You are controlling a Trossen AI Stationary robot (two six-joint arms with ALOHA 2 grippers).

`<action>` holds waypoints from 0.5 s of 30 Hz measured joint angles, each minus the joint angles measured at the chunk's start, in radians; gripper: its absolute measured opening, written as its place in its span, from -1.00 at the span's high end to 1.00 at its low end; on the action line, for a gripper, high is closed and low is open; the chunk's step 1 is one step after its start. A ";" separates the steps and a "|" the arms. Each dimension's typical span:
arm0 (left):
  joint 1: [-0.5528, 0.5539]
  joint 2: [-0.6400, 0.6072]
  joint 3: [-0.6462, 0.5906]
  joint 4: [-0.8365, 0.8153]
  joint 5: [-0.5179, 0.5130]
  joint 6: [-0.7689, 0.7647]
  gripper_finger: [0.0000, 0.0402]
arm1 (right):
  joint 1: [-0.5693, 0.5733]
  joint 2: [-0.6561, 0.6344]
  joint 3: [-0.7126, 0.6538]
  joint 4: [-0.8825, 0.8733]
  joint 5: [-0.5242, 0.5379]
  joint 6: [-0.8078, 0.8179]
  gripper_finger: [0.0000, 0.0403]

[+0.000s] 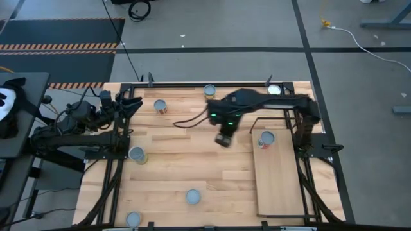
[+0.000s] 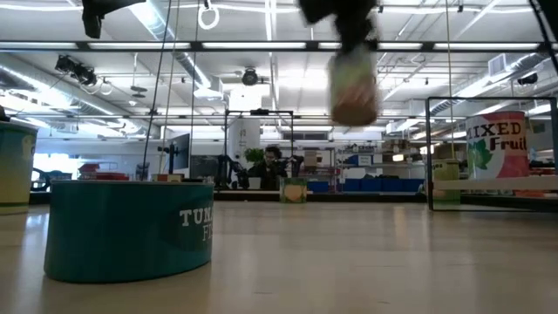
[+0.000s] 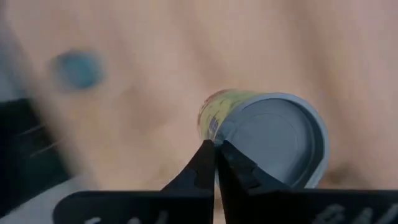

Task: Pick and place cans onto a shelf
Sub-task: Put the canned spaghetti sauce on the shelf

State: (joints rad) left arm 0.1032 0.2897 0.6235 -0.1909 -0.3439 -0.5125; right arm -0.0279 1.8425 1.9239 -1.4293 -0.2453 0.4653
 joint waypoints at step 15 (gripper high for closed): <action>0.000 0.000 0.000 0.002 0.000 -0.002 0.16 | 0.208 -0.426 -0.333 -0.139 -0.046 0.572 0.95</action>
State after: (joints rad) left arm 0.1032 0.2897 0.6235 -0.1890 -0.3443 -0.5141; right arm 0.1803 1.4164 1.5905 -1.5679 -0.2912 1.0370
